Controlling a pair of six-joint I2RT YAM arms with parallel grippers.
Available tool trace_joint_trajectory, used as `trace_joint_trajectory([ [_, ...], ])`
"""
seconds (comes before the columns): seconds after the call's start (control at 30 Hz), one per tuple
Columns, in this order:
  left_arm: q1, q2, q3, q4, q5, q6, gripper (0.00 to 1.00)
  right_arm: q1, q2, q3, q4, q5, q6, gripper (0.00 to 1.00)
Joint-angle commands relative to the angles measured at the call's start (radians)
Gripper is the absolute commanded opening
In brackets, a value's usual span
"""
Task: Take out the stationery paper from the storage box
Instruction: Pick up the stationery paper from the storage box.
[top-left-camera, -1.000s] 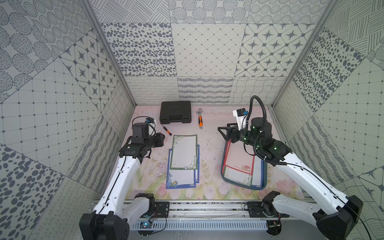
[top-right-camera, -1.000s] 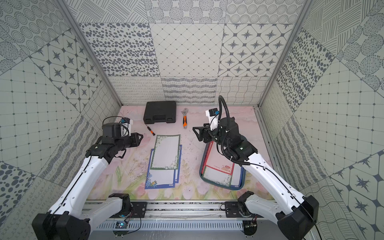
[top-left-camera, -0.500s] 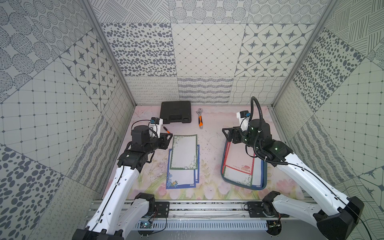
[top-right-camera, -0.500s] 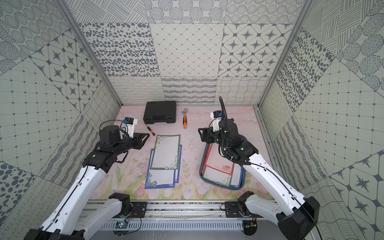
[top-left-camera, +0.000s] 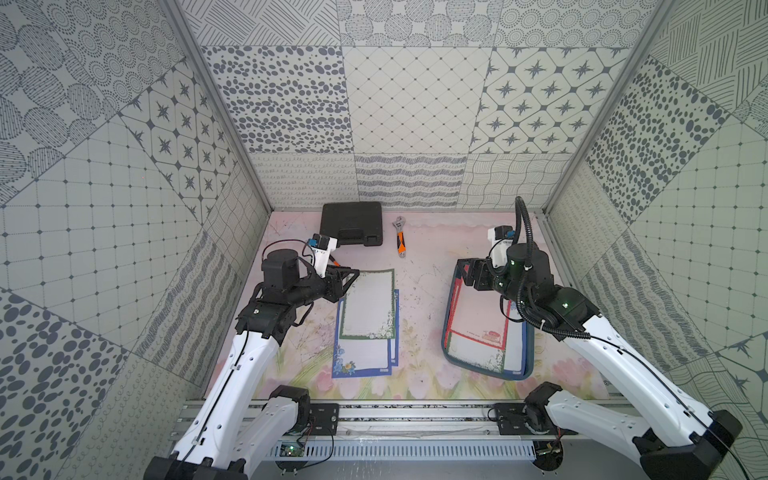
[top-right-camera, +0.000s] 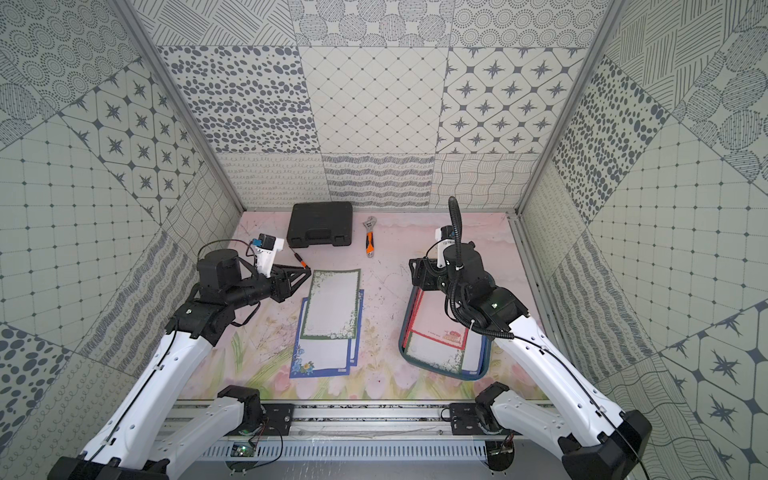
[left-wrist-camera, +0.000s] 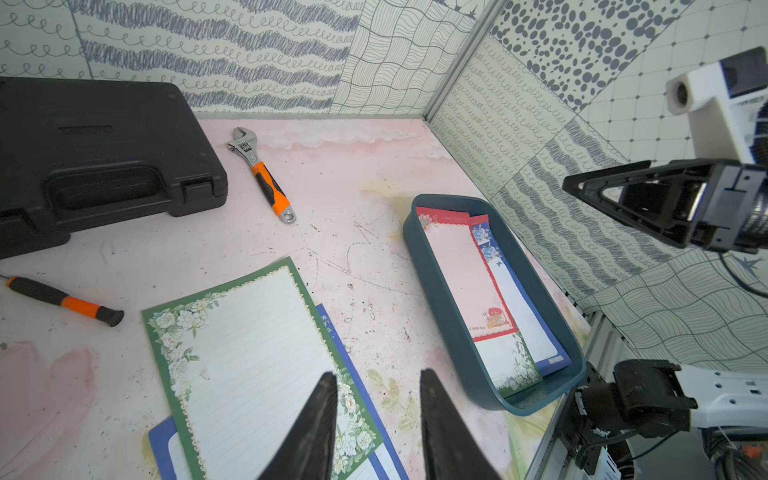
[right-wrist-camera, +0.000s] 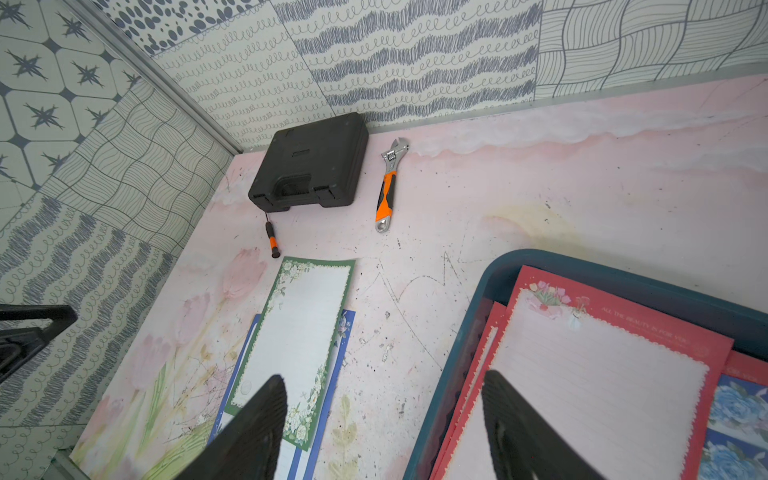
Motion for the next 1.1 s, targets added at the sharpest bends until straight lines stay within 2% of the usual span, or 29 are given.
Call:
trace_joint_trajectory([
  [0.0,-0.007,0.061,0.016,0.130,0.116,-0.047,0.36,-0.001,-0.019,0.004,-0.028,0.030,0.026,0.76],
  [0.1,-0.033,0.123,0.071,0.129,0.138,-0.078,0.35,-0.001,-0.034,-0.024,-0.046,0.045,0.032,0.76],
  [0.23,-0.148,0.154,0.122,0.102,0.016,-0.020,0.36,-0.001,-0.043,-0.019,-0.087,0.053,0.044,0.76],
  [0.47,-0.315,0.193,0.163,0.145,-0.070,0.024,0.37,-0.001,-0.063,0.023,-0.171,0.040,0.018,0.76],
  [0.6,-0.350,0.250,0.177,0.180,-0.092,0.032,0.36,-0.001,-0.093,0.014,-0.212,0.067,0.001,0.76],
  [0.77,-0.388,0.371,0.264,0.179,-0.107,0.043,0.34,-0.004,-0.155,-0.034,-0.239,0.125,-0.012,0.76],
  [1.07,-0.489,0.539,0.361,0.199,-0.210,0.016,0.40,-0.028,-0.186,-0.061,-0.326,0.146,0.017,0.76],
])
